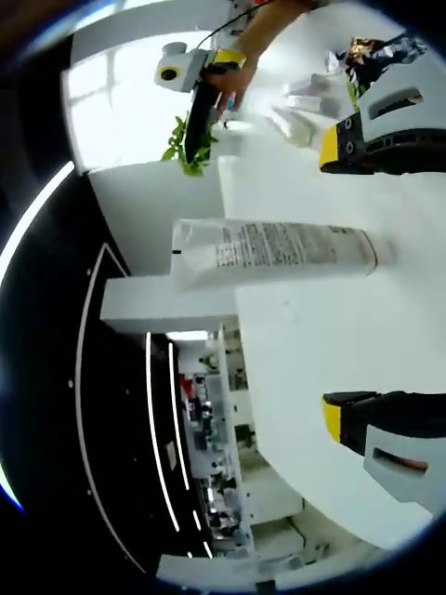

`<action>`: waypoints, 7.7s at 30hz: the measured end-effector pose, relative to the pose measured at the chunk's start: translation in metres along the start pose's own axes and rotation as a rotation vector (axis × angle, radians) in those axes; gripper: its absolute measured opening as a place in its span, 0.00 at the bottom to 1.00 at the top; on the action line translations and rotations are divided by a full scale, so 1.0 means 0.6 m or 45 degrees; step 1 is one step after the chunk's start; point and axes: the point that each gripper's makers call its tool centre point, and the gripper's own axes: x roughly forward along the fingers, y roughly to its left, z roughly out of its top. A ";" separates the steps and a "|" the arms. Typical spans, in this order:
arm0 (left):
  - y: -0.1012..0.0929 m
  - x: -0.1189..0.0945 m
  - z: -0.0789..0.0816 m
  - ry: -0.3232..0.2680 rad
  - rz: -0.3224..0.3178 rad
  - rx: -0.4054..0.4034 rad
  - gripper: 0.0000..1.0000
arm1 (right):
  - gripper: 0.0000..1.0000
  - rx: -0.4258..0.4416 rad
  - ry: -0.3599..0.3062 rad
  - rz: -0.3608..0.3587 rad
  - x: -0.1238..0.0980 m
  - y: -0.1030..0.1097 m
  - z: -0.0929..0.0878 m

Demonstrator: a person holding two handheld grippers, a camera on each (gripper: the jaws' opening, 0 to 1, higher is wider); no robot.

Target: Arrange the skincare products in the storage area until every visible bottle or jar stands upright without overlapping.

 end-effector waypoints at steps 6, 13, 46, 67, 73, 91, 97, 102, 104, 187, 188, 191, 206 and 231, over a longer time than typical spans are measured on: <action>-0.001 0.005 -0.004 0.002 -0.041 -0.052 1.00 | 0.94 -0.013 -0.114 -0.085 -0.095 -0.049 0.024; 0.004 0.014 -0.011 0.006 -0.067 -0.078 1.00 | 0.86 0.144 -0.104 -0.194 -0.177 -0.132 -0.027; -0.003 0.014 -0.032 0.017 -0.114 -0.140 0.91 | 0.62 0.513 0.296 -0.057 -0.246 -0.112 -0.256; 0.003 0.016 -0.026 0.002 -0.140 -0.209 0.89 | 0.54 0.469 0.474 -0.055 -0.242 -0.098 -0.301; 0.003 0.015 -0.024 -0.003 -0.139 -0.203 0.89 | 0.43 0.490 0.512 -0.014 -0.241 -0.089 -0.307; 0.010 0.011 -0.020 -0.023 -0.123 -0.227 0.89 | 0.26 0.467 0.617 0.089 -0.240 -0.065 -0.245; 0.009 0.014 -0.019 -0.015 -0.117 -0.196 0.89 | 0.25 0.468 0.805 -0.003 -0.243 -0.060 -0.192; 0.010 0.009 -0.010 -0.027 -0.109 -0.172 0.89 | 0.25 0.519 0.914 -0.059 -0.226 -0.048 -0.152; 0.011 0.006 -0.005 -0.038 -0.111 -0.172 0.89 | 0.25 0.517 0.989 -0.067 -0.218 -0.028 -0.136; 0.007 -0.024 0.053 -0.209 -0.138 -0.297 0.89 | 0.90 0.501 1.303 -0.076 -0.074 -0.014 -0.123; 0.006 -0.025 0.052 -0.205 -0.132 -0.286 0.89 | 0.89 0.502 1.293 -0.095 -0.079 -0.011 -0.133; 0.003 -0.030 0.057 -0.215 -0.129 -0.262 0.90 | 0.92 0.473 1.259 -0.150 -0.080 -0.012 -0.159; 0.002 -0.034 0.063 -0.245 -0.151 -0.311 0.92 | 0.48 0.508 1.218 -0.413 -0.070 0.007 -0.248; 0.009 -0.028 0.067 -0.261 -0.148 -0.327 0.92 | 0.25 0.580 1.161 -0.574 0.035 0.066 -0.244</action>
